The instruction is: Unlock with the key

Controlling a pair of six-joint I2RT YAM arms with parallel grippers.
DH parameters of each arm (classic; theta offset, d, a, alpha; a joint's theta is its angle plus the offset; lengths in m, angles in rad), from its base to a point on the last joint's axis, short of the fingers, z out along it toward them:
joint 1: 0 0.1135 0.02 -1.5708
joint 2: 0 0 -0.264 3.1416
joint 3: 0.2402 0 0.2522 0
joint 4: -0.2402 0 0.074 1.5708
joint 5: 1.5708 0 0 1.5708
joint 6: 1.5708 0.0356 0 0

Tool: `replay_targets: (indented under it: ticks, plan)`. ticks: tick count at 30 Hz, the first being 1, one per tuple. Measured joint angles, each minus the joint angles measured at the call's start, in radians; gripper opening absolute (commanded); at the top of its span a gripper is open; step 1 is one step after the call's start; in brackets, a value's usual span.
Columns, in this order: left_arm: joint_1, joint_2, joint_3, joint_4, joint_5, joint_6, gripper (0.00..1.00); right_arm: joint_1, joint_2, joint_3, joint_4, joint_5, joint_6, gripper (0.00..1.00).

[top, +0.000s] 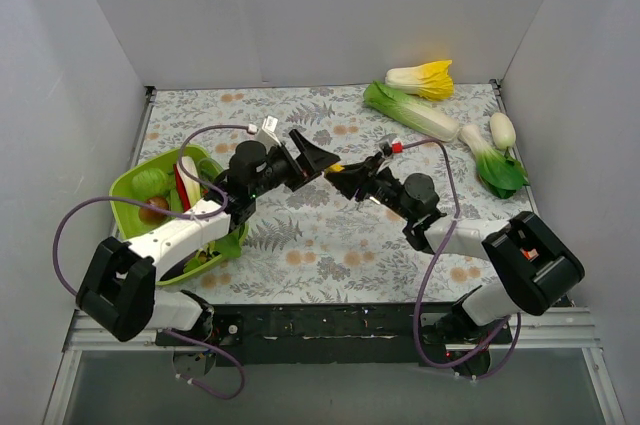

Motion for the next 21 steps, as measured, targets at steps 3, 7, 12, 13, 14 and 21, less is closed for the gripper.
replay_targets:
  ticks: [3,7,12,13,14,21]
  plan:
    - [0.005,-0.064,-0.010,0.003,-0.008,0.044,0.98,-0.022,-0.055,-0.037,-0.009,0.000,0.045,0.01]
    - [0.014,-0.182,-0.058,0.013,-0.012,0.122,0.95,-0.059,-0.129,-0.077,-0.033,-0.019,0.106,0.01]
    - [0.019,-0.272,-0.097,0.026,0.043,0.249,0.81,-0.082,-0.259,-0.096,-0.104,-0.071,0.180,0.01]
    - [0.019,-0.276,-0.097,0.025,0.063,0.274,0.73,-0.084,-0.288,-0.096,-0.119,-0.084,0.195,0.01]
    - [0.019,-0.277,-0.097,0.023,0.079,0.295,0.70,-0.086,-0.317,-0.096,-0.134,-0.099,0.208,0.01]
    - [0.018,-0.278,-0.097,0.033,0.192,0.378,0.46,-0.088,-0.465,-0.096,-0.255,-0.172,0.283,0.01]
